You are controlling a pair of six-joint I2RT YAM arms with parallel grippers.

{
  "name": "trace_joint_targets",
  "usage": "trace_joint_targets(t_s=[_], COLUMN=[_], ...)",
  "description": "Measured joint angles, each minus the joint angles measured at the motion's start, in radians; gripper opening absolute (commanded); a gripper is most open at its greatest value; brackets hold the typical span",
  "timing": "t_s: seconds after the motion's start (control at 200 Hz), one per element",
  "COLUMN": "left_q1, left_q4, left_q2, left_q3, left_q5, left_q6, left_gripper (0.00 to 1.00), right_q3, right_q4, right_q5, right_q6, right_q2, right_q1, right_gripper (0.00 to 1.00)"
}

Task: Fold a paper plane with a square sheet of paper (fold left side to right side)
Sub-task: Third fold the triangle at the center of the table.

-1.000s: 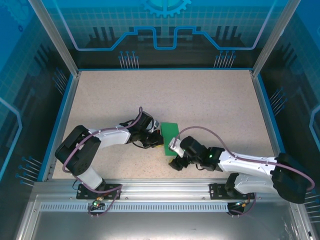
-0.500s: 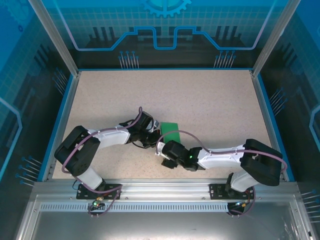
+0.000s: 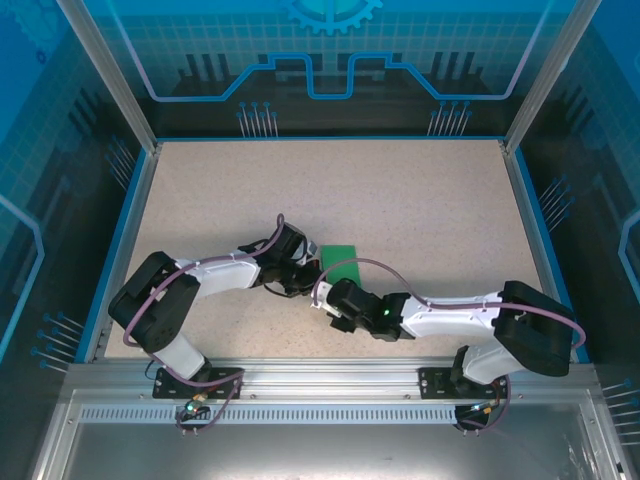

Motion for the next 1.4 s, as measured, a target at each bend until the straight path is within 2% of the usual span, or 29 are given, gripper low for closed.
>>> trace_joint_targets(t_s=[0.18,0.25,0.39,0.49,0.59,0.81,0.975,1.31,1.396], left_q1=[0.012,0.023,0.042,0.045,0.046,0.042,0.025,0.005,0.004], left_q4=[-0.035,-0.054,-0.107,-0.126,-0.132,-0.15,-0.174,-0.192,-0.191], left_q2=[-0.027,-0.054,-0.104,-0.095,-0.032,0.208,0.339,0.403,0.405], left_q3=[0.0,0.002,0.039,0.096,0.175,0.347,0.422,0.434,0.434], left_q5=[-0.008,-0.016,-0.03,-0.029,-0.014,0.017,0.024,0.035,0.038], left_q6=[0.01,0.023,0.044,0.071,0.097,0.158,0.187,0.212,0.217], left_gripper=[0.19,0.22,0.22,0.18,0.16,0.13,0.11,0.09,0.08], right_q3=[-0.006,-0.006,-0.006,-0.006,-0.006,-0.003,0.015,0.034,0.044], right_q4=[-0.011,-0.016,-0.022,-0.027,-0.036,-0.056,-0.074,-0.082,-0.084], right_q5=[-0.076,-0.111,-0.209,-0.287,-0.36,-0.491,-0.573,-0.677,-0.705], right_q6=[0.026,0.031,0.051,0.073,0.091,0.116,0.128,0.168,0.195], right_q2=[-0.007,-0.008,-0.013,-0.014,-0.014,0.008,0.044,0.075,0.094], right_q1=[-0.041,-0.061,-0.118,-0.169,-0.209,-0.267,-0.303,-0.392,-0.441], right_gripper=[0.0,0.0,0.0,0.0,0.0,0.0,0.0,0.01,0.01])
